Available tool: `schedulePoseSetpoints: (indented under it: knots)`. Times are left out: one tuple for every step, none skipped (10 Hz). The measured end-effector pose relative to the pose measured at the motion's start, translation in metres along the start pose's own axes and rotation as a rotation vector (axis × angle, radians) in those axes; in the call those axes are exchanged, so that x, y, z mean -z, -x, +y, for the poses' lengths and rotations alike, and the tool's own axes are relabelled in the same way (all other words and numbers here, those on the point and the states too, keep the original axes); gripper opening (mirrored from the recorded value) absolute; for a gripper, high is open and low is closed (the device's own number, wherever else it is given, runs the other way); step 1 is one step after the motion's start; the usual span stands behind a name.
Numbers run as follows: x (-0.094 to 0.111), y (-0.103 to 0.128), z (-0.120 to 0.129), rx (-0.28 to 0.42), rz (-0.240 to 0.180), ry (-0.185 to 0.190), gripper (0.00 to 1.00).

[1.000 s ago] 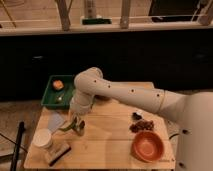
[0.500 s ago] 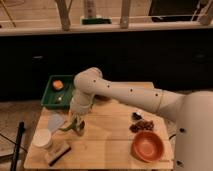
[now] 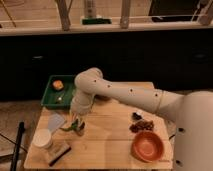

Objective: Place pepper in metal cup

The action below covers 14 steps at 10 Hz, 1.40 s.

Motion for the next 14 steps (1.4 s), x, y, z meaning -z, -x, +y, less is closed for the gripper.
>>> schedulePoseSetpoints:
  knots:
    - [-0.0002, -0.0007, 0.0008, 0.001, -0.002, -0.001, 0.8]
    - [-0.0003, -0.0017, 0.0017, 0.002, -0.005, -0.003, 0.8]
    - [-0.0005, -0.0023, 0.0023, 0.004, -0.009, -0.005, 0.8]
    - [-0.0004, -0.0028, 0.0027, 0.006, -0.011, -0.005, 0.8]
    - [-0.0002, -0.0035, 0.0032, 0.007, -0.013, -0.006, 0.8]
    - [0.0001, -0.0041, 0.0033, 0.008, -0.015, -0.006, 0.8]
    - [0.0, -0.0047, 0.004, 0.009, -0.016, -0.005, 0.8]
    - [0.0003, -0.0053, 0.0041, 0.009, -0.017, -0.006, 0.8]
    - [0.0004, -0.0058, 0.0039, 0.009, -0.019, -0.006, 0.8]
    - [0.0005, -0.0063, 0.0044, 0.009, -0.019, -0.004, 0.8]
    - [0.0008, -0.0072, 0.0045, 0.008, -0.02, -0.004, 0.8]
    - [0.001, -0.0076, 0.0042, 0.008, -0.02, -0.003, 0.8]
    - [0.0011, -0.0082, 0.0041, 0.007, -0.02, -0.003, 0.8]
    - [0.0015, -0.0087, 0.004, 0.007, -0.02, -0.004, 0.8]
